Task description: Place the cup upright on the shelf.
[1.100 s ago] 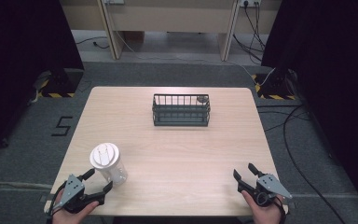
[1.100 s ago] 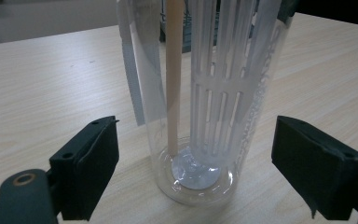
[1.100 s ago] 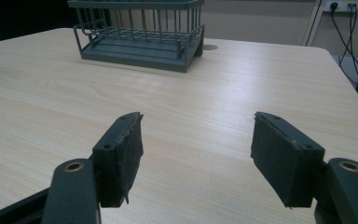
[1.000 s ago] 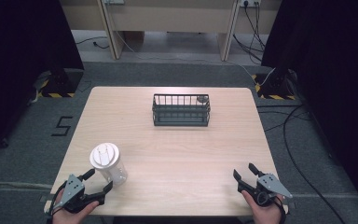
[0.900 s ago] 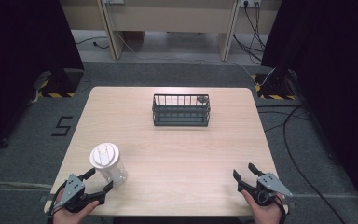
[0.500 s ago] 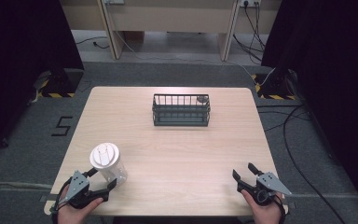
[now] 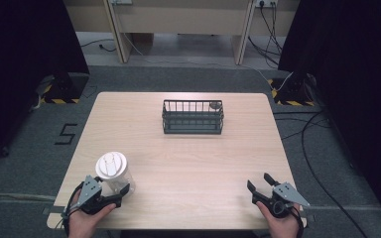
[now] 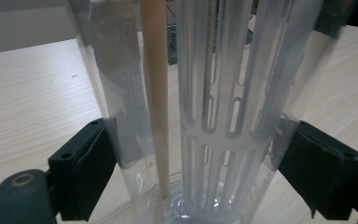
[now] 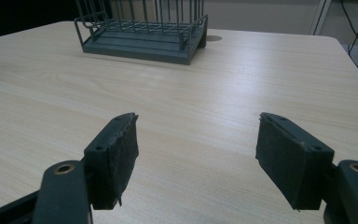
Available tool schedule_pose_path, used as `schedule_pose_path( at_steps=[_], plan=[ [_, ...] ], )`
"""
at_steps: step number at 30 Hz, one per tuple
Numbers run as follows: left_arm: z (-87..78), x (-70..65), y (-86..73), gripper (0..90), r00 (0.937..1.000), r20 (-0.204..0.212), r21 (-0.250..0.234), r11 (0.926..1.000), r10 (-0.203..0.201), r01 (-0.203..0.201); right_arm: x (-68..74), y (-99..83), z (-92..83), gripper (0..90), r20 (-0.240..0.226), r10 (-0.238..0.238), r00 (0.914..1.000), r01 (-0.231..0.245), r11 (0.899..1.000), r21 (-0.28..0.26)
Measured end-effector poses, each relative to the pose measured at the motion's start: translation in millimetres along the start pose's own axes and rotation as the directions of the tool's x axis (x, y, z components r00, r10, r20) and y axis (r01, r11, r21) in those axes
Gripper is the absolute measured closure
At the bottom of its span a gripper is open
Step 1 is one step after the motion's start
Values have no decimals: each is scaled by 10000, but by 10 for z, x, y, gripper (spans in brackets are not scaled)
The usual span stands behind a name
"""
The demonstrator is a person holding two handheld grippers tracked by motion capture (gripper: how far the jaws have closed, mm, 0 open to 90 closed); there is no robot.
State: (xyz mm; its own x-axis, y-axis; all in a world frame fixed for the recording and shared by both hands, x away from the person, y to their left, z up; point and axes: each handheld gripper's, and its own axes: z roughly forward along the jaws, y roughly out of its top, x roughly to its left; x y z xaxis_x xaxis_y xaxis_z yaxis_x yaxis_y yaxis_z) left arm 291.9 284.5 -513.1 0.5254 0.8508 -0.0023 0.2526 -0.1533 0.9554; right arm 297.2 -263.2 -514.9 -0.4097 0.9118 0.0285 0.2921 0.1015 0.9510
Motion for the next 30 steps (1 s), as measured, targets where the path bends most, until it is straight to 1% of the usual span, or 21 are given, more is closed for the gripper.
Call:
schedule_pose_path(
  at_steps=[5, 8, 9, 15, 20, 22, 24, 28, 30],
  plan=[
    [27, 8, 7, 142, 10000, 34, -5, 10000, 32, -32, -2, 0, 3, 300, -7, 6, 10000, -6, 10000, 14],
    [43, 11, 19, 143, 10000, 19, -85, 9999, 96, -96, 1, 2, 4, 300, -15, 52, 10000, -52, 10000, 55],
    [40, 15, 21, 165, 9999, 30, -146, 9998, 127, -127, 0, 2, 4, 300, -4, 31, 10000, -31, 10000, 47],
    [28, 26, 18, 174, 10000, -14, -190, 9998, 13, -13, -2, 2, 6, 300, -21, 41, 10000, -41, 10000, 56],
    [26, 29, 35, 176, 10000, 15, -270, 9996, 25, -25, -7, 2, 6, 300, -9, 60, 10000, -60, 10000, 58],
    [34, 30, 48, 176, 9999, 12, -223, 9996, 167, -167, -7, 2, 7, 300, -11, 56, 10000, -56, 10000, 48],
    [45, 32, 61, 176, 9998, 47, -151, 9997, 212, -211, -5, 2, 5, 300, -10, 87, 10000, -87, 10000, 48],
    [60, 33, 82, 176, 9997, 63, -130, 9996, 246, -245, -12, 1, 3, 300, -4, 82, 10000, -82, 10000, 27],
    [66, 35, 95, 177, 9998, 77, -146, 9997, 200, -199, -13, 2, 3, 301, 0, 116, 9999, -116, 9999, 35]
  ],
)
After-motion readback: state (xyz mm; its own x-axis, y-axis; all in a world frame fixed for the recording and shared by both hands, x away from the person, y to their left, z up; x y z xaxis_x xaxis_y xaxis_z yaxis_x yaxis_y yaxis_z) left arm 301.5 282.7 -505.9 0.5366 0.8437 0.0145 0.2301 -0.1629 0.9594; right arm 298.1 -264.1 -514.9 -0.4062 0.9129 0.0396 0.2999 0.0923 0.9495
